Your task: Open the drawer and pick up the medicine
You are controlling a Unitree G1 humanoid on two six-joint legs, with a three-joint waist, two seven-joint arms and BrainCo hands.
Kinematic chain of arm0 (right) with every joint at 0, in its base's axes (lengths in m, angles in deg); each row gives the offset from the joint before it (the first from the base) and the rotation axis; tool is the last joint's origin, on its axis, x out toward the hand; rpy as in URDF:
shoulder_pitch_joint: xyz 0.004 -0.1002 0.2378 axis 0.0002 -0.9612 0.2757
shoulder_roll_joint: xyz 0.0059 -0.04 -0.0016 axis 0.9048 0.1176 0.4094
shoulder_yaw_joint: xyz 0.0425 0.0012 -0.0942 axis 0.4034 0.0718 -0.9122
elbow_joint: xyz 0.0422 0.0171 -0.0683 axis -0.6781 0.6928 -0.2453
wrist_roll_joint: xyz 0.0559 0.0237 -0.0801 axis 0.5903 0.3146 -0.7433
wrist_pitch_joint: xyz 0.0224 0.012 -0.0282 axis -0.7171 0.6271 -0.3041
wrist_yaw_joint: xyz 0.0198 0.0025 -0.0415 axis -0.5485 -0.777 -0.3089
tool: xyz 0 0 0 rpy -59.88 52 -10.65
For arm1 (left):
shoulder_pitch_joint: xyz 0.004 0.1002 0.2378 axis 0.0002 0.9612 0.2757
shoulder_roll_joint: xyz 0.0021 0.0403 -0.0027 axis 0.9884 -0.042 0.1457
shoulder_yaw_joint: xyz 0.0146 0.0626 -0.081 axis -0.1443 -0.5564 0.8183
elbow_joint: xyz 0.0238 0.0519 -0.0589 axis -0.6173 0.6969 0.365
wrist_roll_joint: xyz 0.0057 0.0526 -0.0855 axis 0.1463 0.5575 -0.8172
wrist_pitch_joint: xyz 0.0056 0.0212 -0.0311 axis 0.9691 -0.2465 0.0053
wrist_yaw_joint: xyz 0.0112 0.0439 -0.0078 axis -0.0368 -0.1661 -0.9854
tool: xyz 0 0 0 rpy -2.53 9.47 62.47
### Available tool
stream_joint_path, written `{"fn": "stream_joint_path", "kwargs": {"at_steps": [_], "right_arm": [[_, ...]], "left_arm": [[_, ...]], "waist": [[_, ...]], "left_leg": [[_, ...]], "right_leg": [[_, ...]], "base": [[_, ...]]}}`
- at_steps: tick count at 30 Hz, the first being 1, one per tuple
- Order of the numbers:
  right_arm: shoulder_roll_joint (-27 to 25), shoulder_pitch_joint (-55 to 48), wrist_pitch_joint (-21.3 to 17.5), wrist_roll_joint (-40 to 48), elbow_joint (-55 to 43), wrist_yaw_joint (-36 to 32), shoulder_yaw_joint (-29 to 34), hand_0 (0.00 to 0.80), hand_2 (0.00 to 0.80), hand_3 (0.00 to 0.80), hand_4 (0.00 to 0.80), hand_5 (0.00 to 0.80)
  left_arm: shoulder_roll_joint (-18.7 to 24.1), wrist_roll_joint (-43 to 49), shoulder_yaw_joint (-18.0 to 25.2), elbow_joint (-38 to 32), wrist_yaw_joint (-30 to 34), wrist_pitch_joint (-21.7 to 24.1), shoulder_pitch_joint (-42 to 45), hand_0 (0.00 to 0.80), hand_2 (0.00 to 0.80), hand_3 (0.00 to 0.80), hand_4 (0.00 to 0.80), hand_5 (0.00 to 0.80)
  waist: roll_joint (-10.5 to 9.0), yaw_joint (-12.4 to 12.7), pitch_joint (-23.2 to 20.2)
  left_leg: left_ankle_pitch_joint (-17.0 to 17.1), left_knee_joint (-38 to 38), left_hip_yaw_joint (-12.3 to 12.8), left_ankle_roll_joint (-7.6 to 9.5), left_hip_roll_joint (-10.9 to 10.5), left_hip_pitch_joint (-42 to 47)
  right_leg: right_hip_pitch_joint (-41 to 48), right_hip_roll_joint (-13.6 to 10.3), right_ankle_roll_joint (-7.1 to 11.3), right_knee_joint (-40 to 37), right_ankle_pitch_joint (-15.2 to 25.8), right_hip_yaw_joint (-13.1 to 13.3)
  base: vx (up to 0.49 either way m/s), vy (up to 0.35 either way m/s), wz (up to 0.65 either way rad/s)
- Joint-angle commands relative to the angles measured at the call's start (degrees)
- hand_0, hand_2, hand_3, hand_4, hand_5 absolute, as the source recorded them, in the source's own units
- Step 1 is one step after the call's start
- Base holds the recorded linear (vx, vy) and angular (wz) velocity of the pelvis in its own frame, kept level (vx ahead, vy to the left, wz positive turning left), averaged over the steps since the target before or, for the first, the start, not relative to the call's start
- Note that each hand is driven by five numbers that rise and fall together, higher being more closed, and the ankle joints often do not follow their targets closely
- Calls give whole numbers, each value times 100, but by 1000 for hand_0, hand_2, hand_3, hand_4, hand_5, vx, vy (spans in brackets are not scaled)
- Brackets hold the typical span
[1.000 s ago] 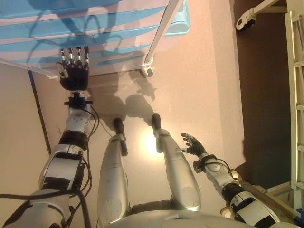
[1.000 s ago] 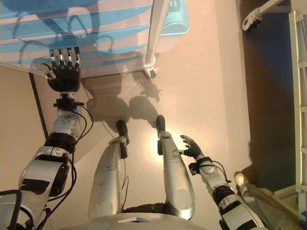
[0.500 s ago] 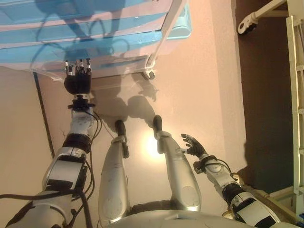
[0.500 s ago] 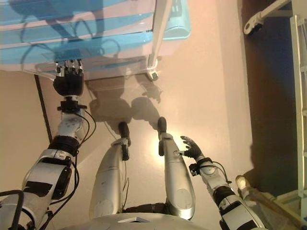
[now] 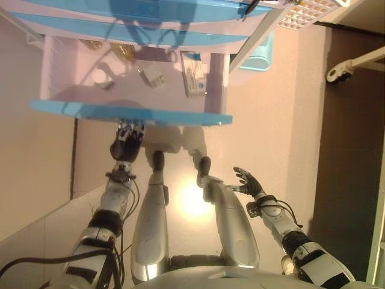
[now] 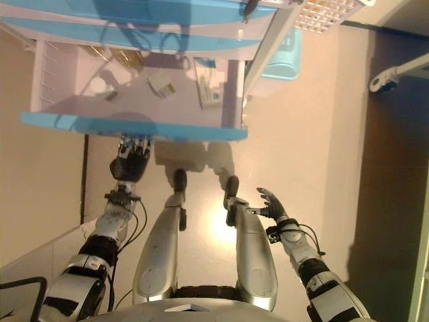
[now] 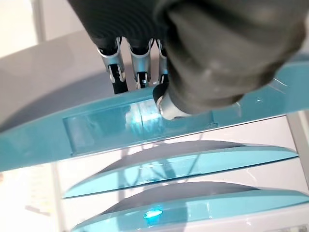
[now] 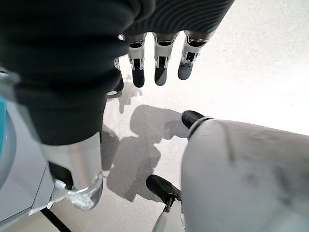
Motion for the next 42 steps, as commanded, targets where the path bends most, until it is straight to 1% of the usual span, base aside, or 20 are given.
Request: {"fn": "stream_joint_path", "kwargs": {"at_steps": [1, 4, 9, 12, 18, 20, 21, 22, 23, 24, 25, 27, 31, 34, 36, 37, 38, 39, 41, 42], "right_arm": [[-430, -132, -23, -135, -30, -44, 180, 0, 0, 0, 0, 0], [-509, -112, -47, -140, 41, -101, 275, 0, 0, 0, 0, 0], [-528, -98, -186, -175, 239, -195, 453, 0, 0, 0, 0, 0], [-509, -108, -243, -195, 373, -209, 535, 0, 0, 0, 0, 0], [-482, -136, -332, -238, 695, -264, 684, 0, 0, 0, 0, 0], [-465, -149, -259, -211, 779, -334, 712, 0, 0, 0, 0, 0], [-459, -160, -236, -245, 843, -352, 741, 0, 0, 0, 0, 0], [-456, -173, -219, -314, 896, -325, 764, 0, 0, 0, 0, 0], [-446, -184, -158, -384, 936, -230, 770, 0, 0, 0, 0, 0], [-443, -183, -128, -417, 974, -127, 771, 0, 0, 0, 0, 0], [-422, -187, 25, -540, 1004, 68, 789, 0, 0, 0, 0, 0], [-407, -200, 227, -709, 1102, 459, 810, 0, 0, 0, 0, 0], [-421, -246, 504, -776, 1213, 1390, 1015, 0, 0, 0, 0, 0], [-437, -363, 512, -609, 1229, 2104, 1277, 0, 0, 0, 0, 0], [-473, -510, 462, -399, 1108, 2497, 1539, 0, 0, 0, 0, 0], [-514, -593, 362, -226, 967, 2722, 1693, 0, 0, 0, 0, 0], [-556, -664, 392, -139, 768, 2812, 1846, 0, 0, 0, 0, 0], [-579, -731, 253, -49, 571, 3005, 1959, 0, 0, 0, 0, 0], [-582, -913, 135, 15, 130, 3167, 2149, 0, 0, 0, 0, 0], [-536, -1041, 41, -28, -300, 3345, 2236, 0, 0, 0, 0, 0]], "left_arm": [[2, 538, 128, -27, 791, -311, 435, 800, 800, 800, 800, 800], [-87, 830, 143, 451, 811, -513, 836, 800, 800, 800, 800, 800], [-196, 1267, 381, 1180, 449, -772, 1293, 800, 800, 800, 800, 800], [-237, 1412, 464, 1405, 262, -901, 1423, 800, 800, 800, 800, 800], [-267, 1734, 436, 1709, 163, -915, 1510, 800, 800, 800, 800, 800], [-259, 1778, 413, 1769, 174, -909, 1509, 800, 800, 800, 800, 800], [-252, 1849, 409, 1784, 116, -869, 1504, 737, 737, 737, 737, 737], [-242, 1917, 400, 1795, 60, -825, 1498, 558, 558, 558, 558, 558], [-242, 2039, 387, 1819, -26, -800, 1486, 521, 521, 521, 521, 521], [-237, 2164, 364, 1862, -154, -738, 1474, 445, 445, 445, 445, 445], [-232, 2399, 319, 1908, -462, -584, 1450, 0, 0, 0, 0, 0], [-199, 2695, 270, 2093, -871, -433, 1363, 0, 0, 0, 0, 0], [-151, 3653, 369, 2599, -2336, 128, 1301, 0, 0, 0, 0, 0], [-46, 5099, 400, 2917, -3356, 722, 1319, 0, 0, 0, 0, 0], [49, 6409, 168, 3037, -3965, 1025, 1399, 0, 0, 0, 0, 0], [94, 6905, -32, 3049, -4289, 1059, 1474, 0, 0, 0, 0, 0], [115, 7085, -153, 3030, -4467, 1004, 1548, 0, 0, 0, 0, 0], [118, 7277, -227, 3003, -4497, 946, 1597, 0, 0, 0, 0, 0], [86, 7522, -407, 2948, -4545, 865, 1713, 0, 0, 0, 0, 0], [21, 7558, -521, 2930, -4624, 927, 1820, 0, 0, 0, 0, 0]], "waist": [[341, 169, -232], [399, 225, -232], [467, 327, -279], [512, 364, -339], [595, 378, -495], [600, 371, -550], [597, 367, -580], [595, 361, -603], [592, 355, -629], [589, 352, -652], [580, 344, -688], [567, 323, -752], [519, 271, -894], [454, 222, -1038], [408, 149, -1166], [386, 98, -1228], [366, 43, -1288], [351, 6, -1333], [322, -72, -1431], [301, -146, -1512]], "left_leg": [[-671, 443, 197, 453, -509, -75], [-624, 355, 171, 440, -511, 21], [-616, 233, 141, 443, -572, 205], [-627, 196, 111, 457, -615, 285], [-624, 50, 105, 488, -647, 487], [-623, -1, 107, 497, -647, 552], [-626, -37, 108, 502, -645, 598], [-626, -71, 109, 504, -642, 643], [-624, -98, 110, 505, -640, 680], [-621, -120, 110, 507, -638, 711], [-625, -141, 111, 512, -633, 750], [-615, -214, 114, 523, -629, 835], [-644, -279, 99, 541, -646, 1015], [-674, -348, 107, 537, -653, 1188], [-690, -432, 148, 533, -635, 1318], [-697, -480, 183, 529, -616, 1395], [-707, -532, 220, 526, -594, 1470], [-713, -580, 249, 526, -579, 1537], [-721, -676, 309, 531, -555, 1671], [-737, -741, 365, 538, -541, 1771]], "right_leg": [[428, -6, 238, -520, 210, 33], [485, -40, 230, -537, 210, -36], [587, -112, 245, -558, 186, -153], [656, -153, 263, -586, 184, -197], [815, -208, 303, -642, 184, -247], [864, -213, 317, -667, 188, -239], [900, -214, 326, -689, 191, -240], [933, -216, 335, -710, 197, -237], [966, -219, 343, -734, 206, -235], [995, -220, 349, -753, 214, -232], [1034, -221, 362, -776, 222, -225], [1107, -212, 382, -839, 244, -211], [1306, -205, 431, -1002, 298, -160], [1505, -193, 472, -1185, 360, -104], [1635, -185, 527, -1334, 432, -64], [1704, -178, 562, -1408, 477, -41], [1761, -164, 592, -1463, 505, -9], [1812, -154, 614, -1512, 527, 12], [1913, -138, 654, -1613, 586, 45], [1973, -124, 682, -1668, 621, 86]], "base": [[-55, 34, 15], [-31, 28, 16], [-12, 28, 8], [11, 23, 8], [36, 26, 14], [50, 11, 8], [55, 8, 8], [54, 7, 8], [50, 5, 6], [53, 0, 5], [50, -3, 4], [53, -13, 0], [65, -20, -1], [73, -19, 0], [71, -13, -3], [74, -7, -5], [61, -5, -11], [62, -6, -11], [76, -9, -21], [103, 1, -35]]}}
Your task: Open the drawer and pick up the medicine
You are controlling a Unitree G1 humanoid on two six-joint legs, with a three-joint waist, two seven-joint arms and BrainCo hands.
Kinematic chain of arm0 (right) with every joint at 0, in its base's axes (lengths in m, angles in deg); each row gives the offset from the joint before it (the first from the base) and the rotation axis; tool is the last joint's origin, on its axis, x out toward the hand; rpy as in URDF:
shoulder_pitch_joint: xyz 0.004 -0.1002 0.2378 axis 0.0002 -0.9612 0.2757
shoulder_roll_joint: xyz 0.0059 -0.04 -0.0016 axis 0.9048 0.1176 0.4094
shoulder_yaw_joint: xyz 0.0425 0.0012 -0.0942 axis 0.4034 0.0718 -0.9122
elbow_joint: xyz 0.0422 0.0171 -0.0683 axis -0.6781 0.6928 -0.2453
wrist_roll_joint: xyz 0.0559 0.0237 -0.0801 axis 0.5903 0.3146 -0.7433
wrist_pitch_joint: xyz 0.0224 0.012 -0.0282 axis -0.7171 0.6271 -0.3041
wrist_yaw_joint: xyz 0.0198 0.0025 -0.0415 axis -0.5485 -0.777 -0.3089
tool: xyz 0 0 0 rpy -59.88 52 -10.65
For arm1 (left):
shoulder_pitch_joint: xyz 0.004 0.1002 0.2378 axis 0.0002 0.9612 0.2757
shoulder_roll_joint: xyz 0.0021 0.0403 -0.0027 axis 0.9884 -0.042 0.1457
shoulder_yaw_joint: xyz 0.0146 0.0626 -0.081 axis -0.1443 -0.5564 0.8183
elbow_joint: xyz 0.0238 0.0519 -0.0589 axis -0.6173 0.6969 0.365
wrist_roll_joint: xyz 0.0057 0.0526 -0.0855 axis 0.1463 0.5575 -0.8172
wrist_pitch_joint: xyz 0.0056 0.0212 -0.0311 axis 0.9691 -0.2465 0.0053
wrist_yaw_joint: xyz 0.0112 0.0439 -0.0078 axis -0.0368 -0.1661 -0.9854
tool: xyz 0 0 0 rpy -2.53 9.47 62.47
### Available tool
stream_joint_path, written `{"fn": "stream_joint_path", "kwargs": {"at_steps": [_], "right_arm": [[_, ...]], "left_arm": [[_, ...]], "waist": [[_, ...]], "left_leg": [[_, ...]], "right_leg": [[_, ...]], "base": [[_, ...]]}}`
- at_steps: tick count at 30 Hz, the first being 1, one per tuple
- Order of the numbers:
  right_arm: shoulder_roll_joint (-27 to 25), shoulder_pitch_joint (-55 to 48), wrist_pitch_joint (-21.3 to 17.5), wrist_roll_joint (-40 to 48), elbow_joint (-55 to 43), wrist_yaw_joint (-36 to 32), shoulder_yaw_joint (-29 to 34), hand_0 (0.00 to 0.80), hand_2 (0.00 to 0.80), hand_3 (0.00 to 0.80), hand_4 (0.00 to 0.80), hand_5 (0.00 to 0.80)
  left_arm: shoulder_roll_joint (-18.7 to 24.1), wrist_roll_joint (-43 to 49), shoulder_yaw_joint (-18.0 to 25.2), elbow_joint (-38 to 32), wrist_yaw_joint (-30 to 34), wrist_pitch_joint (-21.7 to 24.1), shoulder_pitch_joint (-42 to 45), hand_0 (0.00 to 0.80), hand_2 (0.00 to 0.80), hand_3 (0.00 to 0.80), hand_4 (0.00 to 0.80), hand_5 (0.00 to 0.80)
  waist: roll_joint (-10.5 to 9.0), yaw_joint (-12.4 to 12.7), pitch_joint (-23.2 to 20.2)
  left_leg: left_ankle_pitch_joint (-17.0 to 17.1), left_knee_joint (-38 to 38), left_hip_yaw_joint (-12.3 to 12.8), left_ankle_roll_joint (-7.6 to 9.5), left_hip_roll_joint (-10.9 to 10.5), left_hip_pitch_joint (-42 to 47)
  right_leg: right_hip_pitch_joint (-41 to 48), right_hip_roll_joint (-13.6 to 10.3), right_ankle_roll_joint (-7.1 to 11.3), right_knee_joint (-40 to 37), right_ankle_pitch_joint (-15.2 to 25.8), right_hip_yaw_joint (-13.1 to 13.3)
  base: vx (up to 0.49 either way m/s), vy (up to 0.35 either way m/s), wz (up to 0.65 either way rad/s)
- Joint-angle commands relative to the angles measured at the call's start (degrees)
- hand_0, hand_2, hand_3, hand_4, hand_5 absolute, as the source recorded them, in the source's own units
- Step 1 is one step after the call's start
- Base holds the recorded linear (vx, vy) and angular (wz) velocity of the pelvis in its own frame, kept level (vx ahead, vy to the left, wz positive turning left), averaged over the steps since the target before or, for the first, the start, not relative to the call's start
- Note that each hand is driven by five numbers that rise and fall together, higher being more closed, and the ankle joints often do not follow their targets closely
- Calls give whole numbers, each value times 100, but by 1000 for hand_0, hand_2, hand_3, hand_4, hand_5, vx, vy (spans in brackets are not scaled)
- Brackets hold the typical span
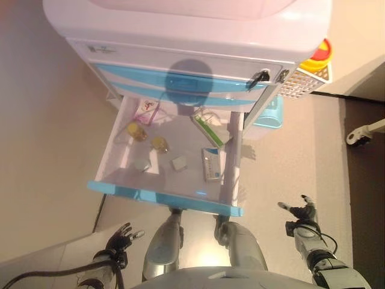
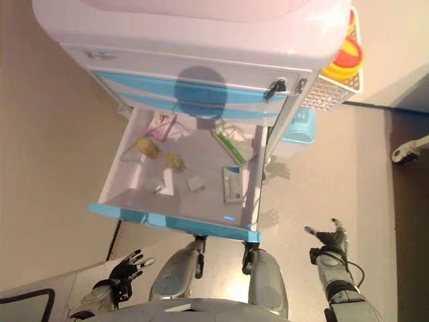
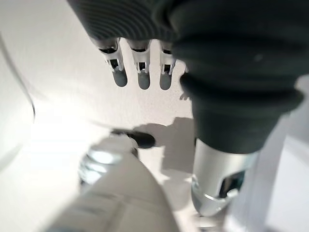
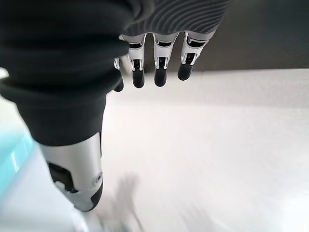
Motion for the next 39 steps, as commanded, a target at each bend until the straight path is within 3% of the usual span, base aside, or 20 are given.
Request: {"fn": "stream_joint_path", "kwargs": {"at_steps": [1, 5, 10, 14, 21, 24, 29, 39], "right_arm": [[-88, -322, -504, -143, -1324, 671, 106, 0, 0, 0, 0, 0], [-17, -549, -723, -1070, -2647, 818, -4, 0, 0, 0, 0, 0], [-220, -529, -845, -2207, -4485, -48, -315, 0, 0, 0, 0, 0], [-576, -447, -1322, -2749, -5241, -758, -737, 0, 0, 0, 0, 0], [-1007, -40, -2027, -3325, -5773, -1847, -1844, 0, 0, 0, 0, 0], [-1049, 324, -1972, -3496, -5672, -2050, -2327, 0, 0, 0, 0, 0], [-966, 877, -1460, -3483, -5320, -2275, -3014, 0, 0, 0, 0, 0], [-749, 1450, -836, -3762, -4125, -2174, -3707, 0, 0, 0, 0, 0]], "left_arm": [[-89, 413, -299, -86, -251, 277, 279, 0, 0, 0, 0, 0], [-326, 366, -390, -176, -378, 363, 422, 0, 0, 0, 0, 0], [-539, 419, -424, -139, -427, 387, 456, 0, 0, 0, 0, 0], [-599, 319, -404, -47, -413, 347, 399, 0, 0, 0, 0, 0], [-578, 376, -358, 146, -226, 182, 307, 0, 0, 0, 0, 0], [-548, 276, -401, 177, -255, 88, 200, 0, 0, 0, 0, 0], [-480, 294, -347, 197, -245, -65, 105, 0, 0, 0, 0, 0], [-341, 351, -268, 185, -180, -327, 368, 0, 0, 0, 0, 0]], "waist": [[-151, -258, -197], [-182, -409, -422], [-197, -522, -722], [-202, -502, -895], [-210, -218, -1139], [-192, -68, -1185], [-171, 280, -1233], [-137, 870, -1180]], "left_leg": [[-794, 82, 350, 361, -371, 308], [-837, -65, 444, 382, -374, 513], [-877, -182, 541, 391, -374, 696], [-923, -173, 555, 378, -387, 766], [-979, -144, 341, 353, -449, 881], [-972, -142, 204, 342, -464, 911], [-950, -59, -146, 343, -527, 902], [-822, -90, -713, 350, -635, 904]], "right_leg": [[453, 27, 446, -981, 811, 295], [576, 72, 476, -1138, 883, 413], [698, 88, 478, -1266, 893, 523], [784, 65, 462, -1283, 834, 510], [1057, -34, 392, -1380, 717, 316], [1159, -76, 354, -1364, 649, 219], [1283, -184, 285, -1210, 508, -22], [1448, -348, 254, -1097, 433, -481]], "base": [[93, 9, -39], [68, 12, -32], [51, 14, -20], [25, 10, -3], [39, 4, 14], [35, 5, 31], [37, 5, 41], [34, 14, 41]]}}
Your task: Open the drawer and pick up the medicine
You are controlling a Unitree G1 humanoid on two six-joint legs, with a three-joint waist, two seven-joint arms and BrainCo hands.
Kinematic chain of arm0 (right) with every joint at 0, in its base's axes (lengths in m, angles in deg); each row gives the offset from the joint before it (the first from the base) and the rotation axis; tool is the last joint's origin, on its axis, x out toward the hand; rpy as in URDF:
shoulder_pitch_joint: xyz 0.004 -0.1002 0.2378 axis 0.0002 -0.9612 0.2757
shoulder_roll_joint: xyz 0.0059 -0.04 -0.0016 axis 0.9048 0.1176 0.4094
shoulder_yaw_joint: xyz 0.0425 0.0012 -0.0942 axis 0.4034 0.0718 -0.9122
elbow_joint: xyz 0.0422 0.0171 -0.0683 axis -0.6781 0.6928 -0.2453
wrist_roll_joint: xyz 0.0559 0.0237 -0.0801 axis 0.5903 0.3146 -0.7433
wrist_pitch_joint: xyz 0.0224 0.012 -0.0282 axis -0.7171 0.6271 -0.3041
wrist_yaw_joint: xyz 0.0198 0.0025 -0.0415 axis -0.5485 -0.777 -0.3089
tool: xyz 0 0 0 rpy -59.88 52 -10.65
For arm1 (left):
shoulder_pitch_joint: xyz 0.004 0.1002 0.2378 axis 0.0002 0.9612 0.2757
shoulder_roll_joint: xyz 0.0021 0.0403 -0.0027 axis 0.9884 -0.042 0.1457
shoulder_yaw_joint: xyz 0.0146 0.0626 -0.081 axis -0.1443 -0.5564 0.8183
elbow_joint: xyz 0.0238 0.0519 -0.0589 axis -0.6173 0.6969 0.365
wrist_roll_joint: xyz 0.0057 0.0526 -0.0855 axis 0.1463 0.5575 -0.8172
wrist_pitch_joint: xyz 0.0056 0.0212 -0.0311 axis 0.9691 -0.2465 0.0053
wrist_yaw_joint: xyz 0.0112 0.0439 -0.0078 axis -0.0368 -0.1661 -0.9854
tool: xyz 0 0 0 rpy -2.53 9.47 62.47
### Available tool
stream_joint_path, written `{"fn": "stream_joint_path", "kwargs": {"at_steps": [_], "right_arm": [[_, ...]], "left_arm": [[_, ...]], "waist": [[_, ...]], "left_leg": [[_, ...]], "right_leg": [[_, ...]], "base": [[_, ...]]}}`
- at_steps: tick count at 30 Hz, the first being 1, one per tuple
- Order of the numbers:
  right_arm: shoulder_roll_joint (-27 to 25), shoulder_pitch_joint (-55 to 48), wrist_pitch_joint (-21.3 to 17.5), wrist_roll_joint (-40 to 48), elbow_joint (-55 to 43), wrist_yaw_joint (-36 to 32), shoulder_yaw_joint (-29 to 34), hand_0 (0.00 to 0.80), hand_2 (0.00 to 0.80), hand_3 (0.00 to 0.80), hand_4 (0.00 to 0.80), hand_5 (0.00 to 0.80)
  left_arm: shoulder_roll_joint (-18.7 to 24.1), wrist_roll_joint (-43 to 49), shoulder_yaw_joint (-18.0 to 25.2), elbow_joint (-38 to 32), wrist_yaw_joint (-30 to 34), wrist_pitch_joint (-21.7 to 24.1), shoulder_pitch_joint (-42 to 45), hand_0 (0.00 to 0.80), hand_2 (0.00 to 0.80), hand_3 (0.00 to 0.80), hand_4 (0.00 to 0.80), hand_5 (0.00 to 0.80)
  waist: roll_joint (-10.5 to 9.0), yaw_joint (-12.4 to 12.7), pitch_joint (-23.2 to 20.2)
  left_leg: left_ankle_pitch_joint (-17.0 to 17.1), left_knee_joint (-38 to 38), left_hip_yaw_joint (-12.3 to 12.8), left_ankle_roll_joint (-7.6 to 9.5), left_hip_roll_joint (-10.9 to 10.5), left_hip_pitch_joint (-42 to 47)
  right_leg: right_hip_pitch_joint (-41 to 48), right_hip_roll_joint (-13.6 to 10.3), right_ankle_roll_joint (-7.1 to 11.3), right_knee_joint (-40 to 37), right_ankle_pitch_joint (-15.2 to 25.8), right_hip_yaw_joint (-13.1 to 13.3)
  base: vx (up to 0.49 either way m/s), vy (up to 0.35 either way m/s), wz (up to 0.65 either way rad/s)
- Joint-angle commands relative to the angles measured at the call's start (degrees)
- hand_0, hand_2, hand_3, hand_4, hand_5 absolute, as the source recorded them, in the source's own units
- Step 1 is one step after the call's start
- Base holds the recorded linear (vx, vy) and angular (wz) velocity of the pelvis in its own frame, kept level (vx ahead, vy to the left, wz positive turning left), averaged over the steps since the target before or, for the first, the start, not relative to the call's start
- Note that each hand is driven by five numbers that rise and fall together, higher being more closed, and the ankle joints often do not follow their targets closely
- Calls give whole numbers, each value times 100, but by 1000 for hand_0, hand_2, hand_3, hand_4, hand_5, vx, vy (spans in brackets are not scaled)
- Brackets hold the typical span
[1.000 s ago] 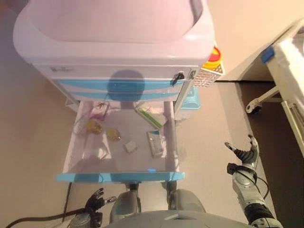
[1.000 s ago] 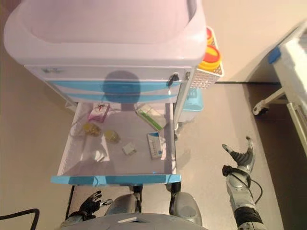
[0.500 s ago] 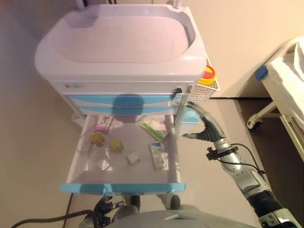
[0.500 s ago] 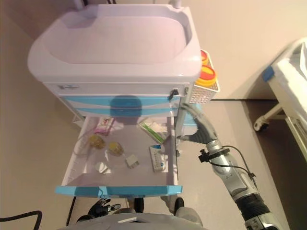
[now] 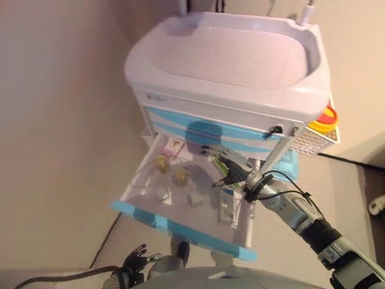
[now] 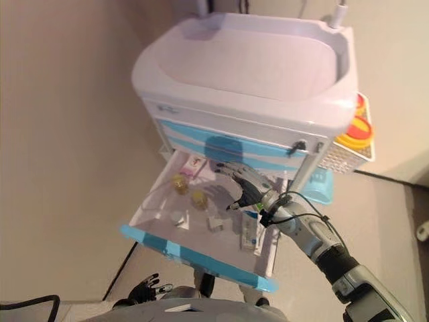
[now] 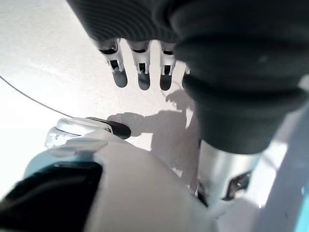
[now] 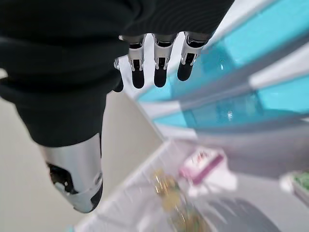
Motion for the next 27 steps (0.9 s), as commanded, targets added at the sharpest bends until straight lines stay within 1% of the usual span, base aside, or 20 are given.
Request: {"fn": "stream_joint_path", "kwargs": {"at_steps": [1, 2, 5, 8, 11, 15, 20, 27], "right_arm": [[352, 492, 204, 60, 24, 208, -222, 0, 0, 0, 0, 0], [391, 527, 294, 39, 215, 262, -247, 0, 0, 0, 0, 0], [463, 639, 356, -233, 612, 435, -296, 0, 0, 0, 0, 0], [505, 817, 638, -412, 1046, 501, -368, 0, 0, 0, 0, 0], [566, 915, 858, -409, 1421, 617, -370, 0, 0, 0, 0, 0], [627, 1153, 1005, -179, 1923, 815, -355, 0, 0, 0, 0, 0], [696, 1385, 1090, 38, 2308, 895, -326, 0, 0, 0, 0, 0], [747, 1444, 1028, 24, 2453, 816, -332, 0, 0, 0, 0, 0]], "left_arm": [[309, 62, -15, 182, 115, -97, 32, 0, 0, 0, 0, 0], [300, 111, -19, 173, 141, -56, 88, 0, 0, 0, 0, 0], [305, 179, -56, 135, 174, -20, 178, 0, 0, 0, 0, 0], [300, 260, -113, 71, 192, 79, 233, 0, 0, 0, 0, 0], [286, 254, -227, -3, 162, 249, 266, 0, 0, 0, 0, 0], [304, 242, -412, -83, 149, 484, 200, 0, 0, 0, 0, 0], [335, 191, -577, -169, 170, 551, 103, 0, 0, 0, 0, 0], [338, 192, -637, -167, 182, 498, 83, 0, 0, 0, 0, 0]], "waist": [[-365, 285, 46], [-356, 342, 42], [-343, 437, 39], [-325, 549, 56], [-322, 652, 100], [-320, 770, 206], [-286, 835, 300], [-247, 839, 354]], "left_leg": [[-852, 442, 205, 251, -380, 185], [-831, 413, 173, 244, -376, 186], [-795, 368, 91, 235, -381, 184], [-769, 352, 16, 240, -391, 174], [-755, 382, -44, 251, -408, 119], [-716, 368, -135, 266, -424, 67], [-683, 352, -205, 283, -445, 29], [-678, 353, -213, 305, -456, 26]], "right_leg": [[-349, -355, 36, 545, 58, 319], [-339, -365, 39, 540, 56, 281], [-336, -387, 53, 546, 56, 204], [-328, -418, 70, 550, 58, 144], [-357, -450, 87, 558, 76, 81], [-405, -471, 113, 554, 128, 13], [-464, -494, 146, 564, 172, -8], [-504, -543, 185, 604, 186, 17]], "base": [[63, 45, 14], [64, 45, 21], [61, 41, 24], [57, 49, 16], [27, 28, 19], [12, 5, 25], [10, 11, 4], [38, 38, 13]]}}
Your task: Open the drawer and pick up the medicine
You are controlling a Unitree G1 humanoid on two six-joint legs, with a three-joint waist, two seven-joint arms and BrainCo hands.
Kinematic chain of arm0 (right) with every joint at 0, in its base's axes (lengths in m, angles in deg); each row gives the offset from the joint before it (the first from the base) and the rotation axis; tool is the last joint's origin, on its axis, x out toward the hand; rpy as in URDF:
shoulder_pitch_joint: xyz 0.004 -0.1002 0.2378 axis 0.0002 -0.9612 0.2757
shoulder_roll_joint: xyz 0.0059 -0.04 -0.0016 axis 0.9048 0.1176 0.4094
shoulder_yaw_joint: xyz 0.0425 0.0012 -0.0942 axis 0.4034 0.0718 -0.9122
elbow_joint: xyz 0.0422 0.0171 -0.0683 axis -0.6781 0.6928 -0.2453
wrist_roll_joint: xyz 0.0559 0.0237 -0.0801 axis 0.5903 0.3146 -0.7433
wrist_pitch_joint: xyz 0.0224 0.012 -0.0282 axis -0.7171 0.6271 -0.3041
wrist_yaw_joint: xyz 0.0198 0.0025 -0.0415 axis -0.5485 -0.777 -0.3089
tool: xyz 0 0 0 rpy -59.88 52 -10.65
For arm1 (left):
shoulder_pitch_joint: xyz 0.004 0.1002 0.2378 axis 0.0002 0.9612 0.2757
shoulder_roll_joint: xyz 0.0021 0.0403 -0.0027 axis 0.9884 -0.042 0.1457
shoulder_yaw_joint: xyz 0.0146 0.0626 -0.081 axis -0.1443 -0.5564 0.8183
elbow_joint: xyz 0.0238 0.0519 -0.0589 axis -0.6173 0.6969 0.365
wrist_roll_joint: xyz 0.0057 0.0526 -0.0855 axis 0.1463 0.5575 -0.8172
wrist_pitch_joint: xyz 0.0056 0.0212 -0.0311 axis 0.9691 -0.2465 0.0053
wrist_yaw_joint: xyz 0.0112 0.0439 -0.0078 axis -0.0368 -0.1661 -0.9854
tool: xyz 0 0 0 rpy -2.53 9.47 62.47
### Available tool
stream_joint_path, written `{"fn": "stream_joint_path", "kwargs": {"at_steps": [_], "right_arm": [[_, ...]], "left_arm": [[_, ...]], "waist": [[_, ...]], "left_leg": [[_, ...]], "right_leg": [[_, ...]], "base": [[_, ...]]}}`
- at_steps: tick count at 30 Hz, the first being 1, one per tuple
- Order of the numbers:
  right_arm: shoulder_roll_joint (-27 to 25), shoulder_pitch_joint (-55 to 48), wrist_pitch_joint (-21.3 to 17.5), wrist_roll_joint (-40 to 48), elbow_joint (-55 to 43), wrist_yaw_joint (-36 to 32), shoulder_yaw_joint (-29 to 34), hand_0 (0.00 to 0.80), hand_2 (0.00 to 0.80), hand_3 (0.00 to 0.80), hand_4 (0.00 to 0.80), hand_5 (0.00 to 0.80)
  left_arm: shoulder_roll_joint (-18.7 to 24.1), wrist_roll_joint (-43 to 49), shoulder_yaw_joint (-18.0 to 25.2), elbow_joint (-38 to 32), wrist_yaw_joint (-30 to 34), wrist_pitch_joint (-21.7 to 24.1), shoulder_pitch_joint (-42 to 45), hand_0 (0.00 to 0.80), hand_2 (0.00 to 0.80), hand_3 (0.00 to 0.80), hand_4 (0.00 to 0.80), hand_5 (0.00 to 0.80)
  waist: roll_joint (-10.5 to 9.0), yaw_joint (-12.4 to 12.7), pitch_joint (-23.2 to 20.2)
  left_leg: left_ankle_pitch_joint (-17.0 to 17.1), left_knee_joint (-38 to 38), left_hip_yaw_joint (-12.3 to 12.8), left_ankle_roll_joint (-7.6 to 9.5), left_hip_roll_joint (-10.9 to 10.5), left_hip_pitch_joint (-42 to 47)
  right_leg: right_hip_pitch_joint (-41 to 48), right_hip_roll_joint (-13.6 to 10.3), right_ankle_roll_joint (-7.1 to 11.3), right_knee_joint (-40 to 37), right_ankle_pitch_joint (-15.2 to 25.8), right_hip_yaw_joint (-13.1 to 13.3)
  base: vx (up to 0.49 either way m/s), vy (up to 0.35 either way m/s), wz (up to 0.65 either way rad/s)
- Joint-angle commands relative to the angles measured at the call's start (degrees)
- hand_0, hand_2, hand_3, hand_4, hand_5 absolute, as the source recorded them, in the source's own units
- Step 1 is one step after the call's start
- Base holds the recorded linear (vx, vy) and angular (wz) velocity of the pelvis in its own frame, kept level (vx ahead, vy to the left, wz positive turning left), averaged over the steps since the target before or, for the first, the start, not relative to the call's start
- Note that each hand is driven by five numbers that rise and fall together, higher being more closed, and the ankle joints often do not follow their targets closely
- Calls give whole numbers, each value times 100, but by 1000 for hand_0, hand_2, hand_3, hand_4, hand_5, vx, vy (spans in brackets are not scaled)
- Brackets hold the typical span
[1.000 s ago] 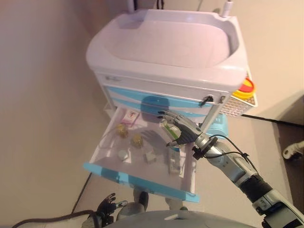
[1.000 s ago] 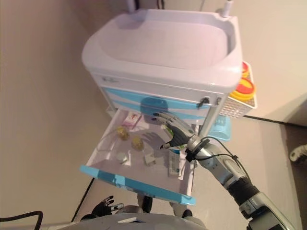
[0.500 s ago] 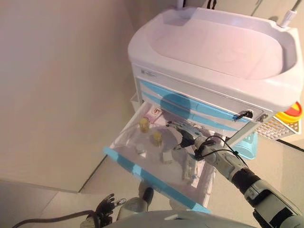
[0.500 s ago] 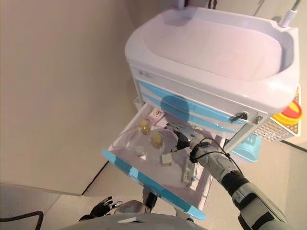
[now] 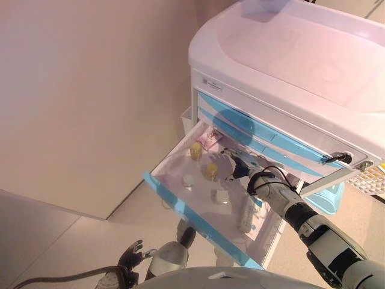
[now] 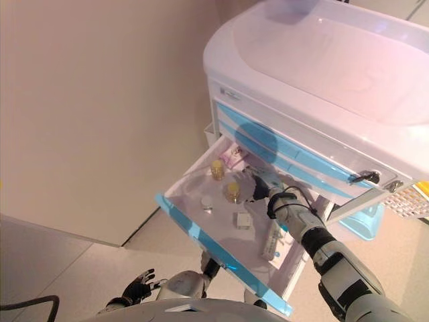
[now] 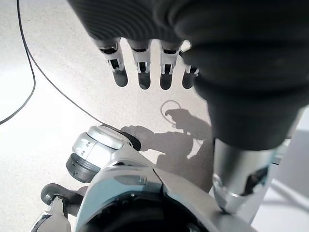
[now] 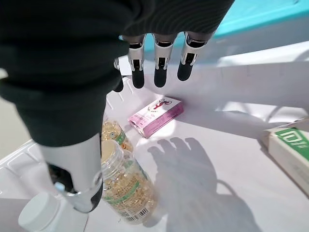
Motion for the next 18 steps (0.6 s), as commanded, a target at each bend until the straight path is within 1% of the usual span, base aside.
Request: {"fn": "stream_joint_path", "kwargs": {"at_steps": [1, 6, 18], "right_arm": [[75, 453, -112, 196, -81, 112, -162, 0, 0, 0, 0, 0], [51, 472, -170, 161, -38, 23, -196, 0, 0, 0, 0, 0], [100, 426, -197, -2, 17, -135, -335, 0, 0, 0, 0, 0]], "left_arm": [[92, 116, -463, 64, 87, 126, -36, 0, 0, 0, 0, 0], [118, 164, -455, 55, 91, 152, 11, 0, 0, 0, 0, 0], [150, 227, -428, 31, 153, 215, 65, 0, 0, 0, 0, 0]], "waist": [[-38, 132, 54], [-28, 169, 106], [-36, 244, 141]], "left_leg": [[-862, 439, 344, 250, -209, 230], [-854, 419, 305, 254, -216, 237], [-820, 361, 215, 260, -231, 265]], "right_leg": [[-647, -391, 32, 621, 350, 428], [-641, -408, 58, 604, 366, 415], [-609, -396, 59, 588, 345, 385]], "base": [[20, 22, 17], [19, 11, 12], [8, 2, 0]]}}
